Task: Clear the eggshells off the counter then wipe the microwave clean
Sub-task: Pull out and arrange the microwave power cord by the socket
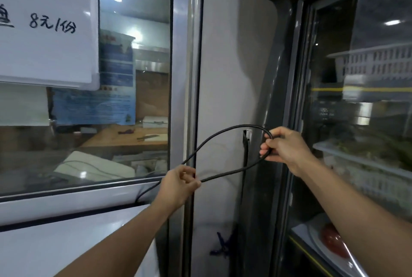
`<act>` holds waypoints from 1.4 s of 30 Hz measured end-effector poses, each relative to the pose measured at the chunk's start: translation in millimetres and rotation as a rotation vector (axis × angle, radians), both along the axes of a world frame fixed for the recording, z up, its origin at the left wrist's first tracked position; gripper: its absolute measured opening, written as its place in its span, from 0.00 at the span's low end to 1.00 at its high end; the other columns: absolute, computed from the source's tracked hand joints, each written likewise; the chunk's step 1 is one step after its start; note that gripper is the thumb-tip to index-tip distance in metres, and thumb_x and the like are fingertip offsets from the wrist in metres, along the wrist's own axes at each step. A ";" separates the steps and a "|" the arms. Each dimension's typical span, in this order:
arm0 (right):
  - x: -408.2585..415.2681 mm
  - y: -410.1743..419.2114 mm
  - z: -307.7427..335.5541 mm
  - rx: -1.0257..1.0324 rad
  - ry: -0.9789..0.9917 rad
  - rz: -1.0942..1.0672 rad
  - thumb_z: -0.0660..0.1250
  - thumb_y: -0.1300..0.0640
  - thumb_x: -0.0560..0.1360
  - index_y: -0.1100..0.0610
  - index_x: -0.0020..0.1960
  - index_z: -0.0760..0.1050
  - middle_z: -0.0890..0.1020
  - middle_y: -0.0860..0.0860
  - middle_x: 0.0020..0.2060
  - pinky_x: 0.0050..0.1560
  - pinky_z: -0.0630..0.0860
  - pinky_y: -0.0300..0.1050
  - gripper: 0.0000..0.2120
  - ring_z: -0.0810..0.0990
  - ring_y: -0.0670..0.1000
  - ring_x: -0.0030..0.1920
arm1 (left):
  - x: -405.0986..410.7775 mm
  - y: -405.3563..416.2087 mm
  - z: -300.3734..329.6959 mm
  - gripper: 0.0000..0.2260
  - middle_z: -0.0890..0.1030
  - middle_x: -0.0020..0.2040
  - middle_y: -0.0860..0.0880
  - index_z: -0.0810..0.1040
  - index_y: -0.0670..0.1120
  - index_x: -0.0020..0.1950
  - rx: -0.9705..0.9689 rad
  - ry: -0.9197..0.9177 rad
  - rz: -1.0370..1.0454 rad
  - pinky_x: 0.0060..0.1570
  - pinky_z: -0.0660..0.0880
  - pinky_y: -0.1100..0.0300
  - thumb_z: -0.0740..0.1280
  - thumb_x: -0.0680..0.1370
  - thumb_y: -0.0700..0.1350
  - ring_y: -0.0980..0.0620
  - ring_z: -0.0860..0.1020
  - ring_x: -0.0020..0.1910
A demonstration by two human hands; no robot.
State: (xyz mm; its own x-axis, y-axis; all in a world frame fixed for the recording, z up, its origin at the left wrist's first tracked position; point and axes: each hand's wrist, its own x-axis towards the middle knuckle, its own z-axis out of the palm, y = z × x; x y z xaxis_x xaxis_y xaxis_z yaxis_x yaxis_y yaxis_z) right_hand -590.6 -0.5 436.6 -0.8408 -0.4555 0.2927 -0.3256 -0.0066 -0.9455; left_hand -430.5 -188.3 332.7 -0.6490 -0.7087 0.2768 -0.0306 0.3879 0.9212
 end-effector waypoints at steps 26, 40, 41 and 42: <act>9.8 -14.1 -65.2 0.253 0.064 -0.006 0.59 0.71 0.75 0.55 0.53 0.71 0.77 0.54 0.43 0.52 0.77 0.54 0.14 0.78 0.51 0.45 | -17.7 -56.4 3.7 0.07 0.82 0.41 0.55 0.84 0.47 0.50 -0.438 -0.137 0.053 0.42 0.69 0.73 0.72 0.73 0.42 0.61 0.78 0.40; 36.5 -69.4 -57.3 0.646 0.935 -0.033 0.62 0.64 0.75 0.52 0.68 0.68 0.72 0.50 0.65 0.67 0.63 0.46 0.22 0.69 0.53 0.64 | -21.6 -59.2 1.3 0.06 0.83 0.42 0.54 0.85 0.49 0.47 -0.541 -0.146 0.013 0.44 0.70 0.70 0.72 0.72 0.41 0.61 0.76 0.38; 37.6 -75.7 -59.5 0.641 0.884 -0.011 0.61 0.64 0.76 0.53 0.65 0.72 0.75 0.52 0.62 0.63 0.68 0.47 0.19 0.72 0.54 0.61 | -22.3 -60.2 0.9 0.06 0.82 0.42 0.54 0.85 0.49 0.48 -0.547 -0.151 0.014 0.44 0.70 0.70 0.72 0.72 0.41 0.62 0.76 0.38; 38.1 -79.9 -61.7 0.608 0.832 0.001 0.60 0.65 0.77 0.54 0.62 0.75 0.78 0.53 0.59 0.60 0.71 0.46 0.16 0.75 0.54 0.58 | -22.7 -61.8 0.3 0.07 0.82 0.42 0.55 0.84 0.49 0.49 -0.550 -0.157 0.017 0.44 0.70 0.70 0.72 0.72 0.41 0.63 0.75 0.37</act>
